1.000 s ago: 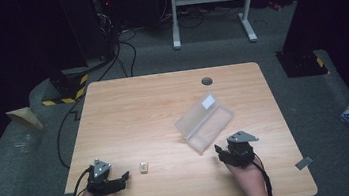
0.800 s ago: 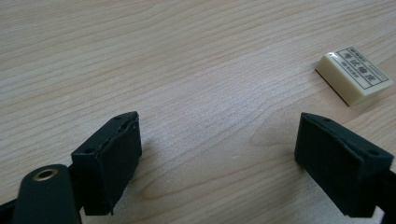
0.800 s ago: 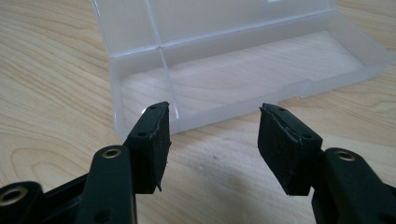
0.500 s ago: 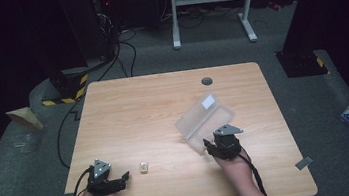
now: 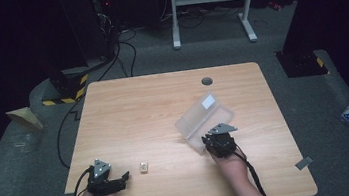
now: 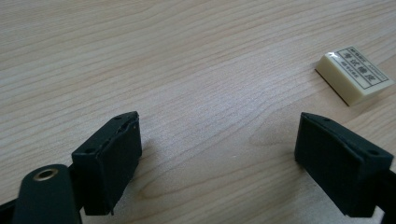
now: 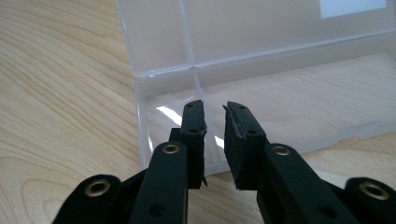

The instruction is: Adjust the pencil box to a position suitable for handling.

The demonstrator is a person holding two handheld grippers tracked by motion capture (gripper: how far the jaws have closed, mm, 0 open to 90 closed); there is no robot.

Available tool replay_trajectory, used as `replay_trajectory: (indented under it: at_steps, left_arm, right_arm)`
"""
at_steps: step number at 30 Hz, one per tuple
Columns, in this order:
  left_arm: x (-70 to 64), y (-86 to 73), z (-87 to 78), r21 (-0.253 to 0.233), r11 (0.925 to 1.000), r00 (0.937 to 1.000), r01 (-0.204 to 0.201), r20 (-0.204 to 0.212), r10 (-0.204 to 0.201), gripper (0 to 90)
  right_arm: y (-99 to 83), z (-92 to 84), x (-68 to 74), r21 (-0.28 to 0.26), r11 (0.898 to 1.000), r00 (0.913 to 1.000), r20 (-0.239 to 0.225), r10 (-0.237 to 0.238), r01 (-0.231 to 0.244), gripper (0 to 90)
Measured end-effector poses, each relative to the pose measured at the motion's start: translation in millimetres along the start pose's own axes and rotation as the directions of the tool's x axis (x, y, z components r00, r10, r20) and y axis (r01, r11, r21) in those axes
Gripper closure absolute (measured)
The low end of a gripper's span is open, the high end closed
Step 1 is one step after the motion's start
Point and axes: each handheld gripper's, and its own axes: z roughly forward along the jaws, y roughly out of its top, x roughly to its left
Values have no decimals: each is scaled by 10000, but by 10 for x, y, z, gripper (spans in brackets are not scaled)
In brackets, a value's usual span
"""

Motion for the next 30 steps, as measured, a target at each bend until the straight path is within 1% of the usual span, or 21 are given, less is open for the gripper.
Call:
replay_trajectory:
  at_steps: [2,4,8,9,11,15,20,25,26,30]
  left_arm:
    - [-1,0,0,4,10000,10000,7,1,-7,152]
    - [2,1,-1,9,10000,10000,-24,-9,24,152]
    - [0,0,0,5,10000,10000,5,2,-5,152]
    - [1,1,1,0,10000,10000,-6,8,6,152]
    - [1,2,2,-3,10000,10000,-7,19,7,152]
    - [0,2,2,0,10000,10000,-20,22,20,152]
    - [1,3,4,-17,10000,10000,-42,53,42,153]
    - [4,4,5,-29,10000,10000,-54,70,54,153]
    - [5,4,4,-8,10000,9999,-66,78,66,153]
    - [3,4,4,-20,10000,10000,-77,53,77,154]
  right_arm:
    - [-1,-1,2,-10,10000,10000,0,2,-2,780]
    - [-8,16,17,113,9999,10000,5,-68,68,789]
    - [-11,24,9,110,9999,10000,28,-59,59,799]
    - [-9,26,13,139,9999,10000,28,13,-14,804]
    - [-10,37,8,171,9999,10000,33,4,-4,814]
    - [-23,66,22,290,9995,9999,39,-112,110,853]
    - [-18,95,58,275,9991,9995,-37,-317,318,869]
    - [-15,117,87,229,9992,9995,-72,-323,324,873]
    - [-11,128,109,210,9995,9996,-105,-244,246,873]
    - [-11,138,144,176,9996,9996,-166,-232,234,871]
